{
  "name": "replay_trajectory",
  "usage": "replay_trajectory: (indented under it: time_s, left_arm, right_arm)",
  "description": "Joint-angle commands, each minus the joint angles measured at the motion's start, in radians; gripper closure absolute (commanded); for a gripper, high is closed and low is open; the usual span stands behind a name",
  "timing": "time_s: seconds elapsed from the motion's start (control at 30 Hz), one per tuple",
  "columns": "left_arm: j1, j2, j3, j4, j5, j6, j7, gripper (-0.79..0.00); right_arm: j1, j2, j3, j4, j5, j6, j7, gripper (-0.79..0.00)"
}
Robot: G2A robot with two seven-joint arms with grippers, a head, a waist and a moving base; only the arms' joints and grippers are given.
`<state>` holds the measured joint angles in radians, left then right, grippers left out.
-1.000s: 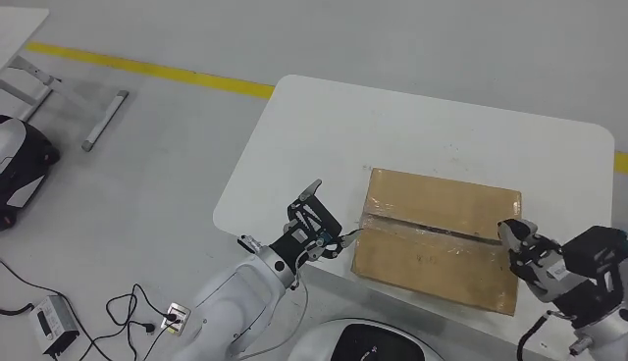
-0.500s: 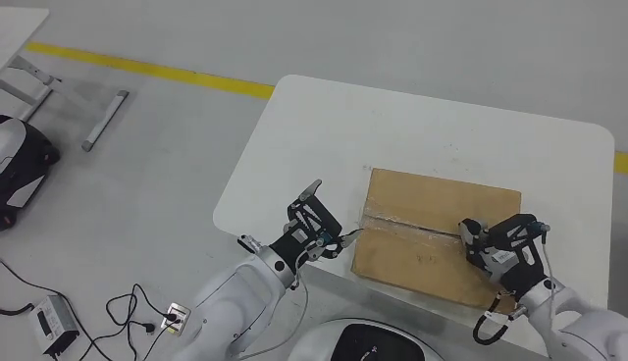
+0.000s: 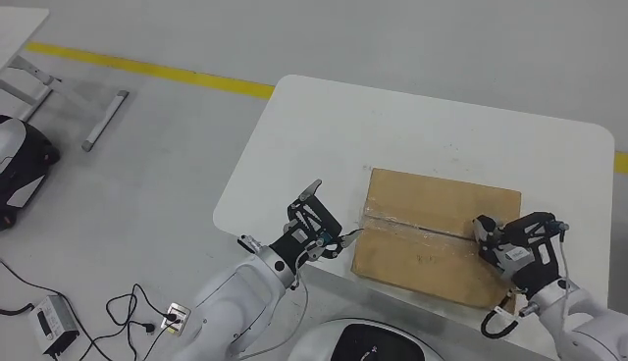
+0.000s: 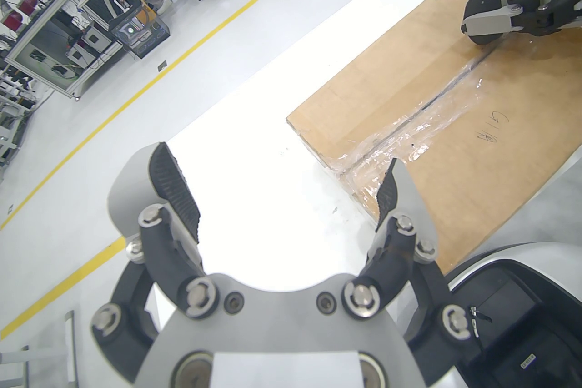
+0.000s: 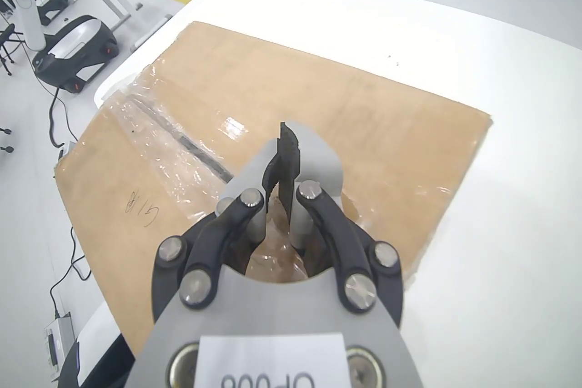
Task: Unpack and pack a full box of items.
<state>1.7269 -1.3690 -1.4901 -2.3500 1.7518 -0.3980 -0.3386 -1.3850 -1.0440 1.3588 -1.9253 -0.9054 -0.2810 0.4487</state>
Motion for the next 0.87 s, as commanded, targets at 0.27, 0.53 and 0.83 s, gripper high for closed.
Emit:
replay_trajectory:
  time_s: [0.27, 0.53, 0.83]
  left_arm:
    - [0.000, 0.000, 0.000, 0.000, 0.000, 0.000, 0.000, -0.785]
    - [0.000, 0.000, 0.000, 0.000, 0.000, 0.000, 0.000, -0.785]
    - [0.000, 0.000, 0.000, 0.000, 0.000, 0.000, 0.000, -0.785]
  right_arm:
    - [-0.063, 0.006, 0.093, -0.048, 0.027, 0.000, -0.051, 0.000]
    - [-0.123, 0.011, 0.213, -0.144, 0.060, 0.024, -0.076, 0.000]
    - [-0.232, 0.003, 0.314, -0.294, -0.057, 0.275, -0.112, 0.000]
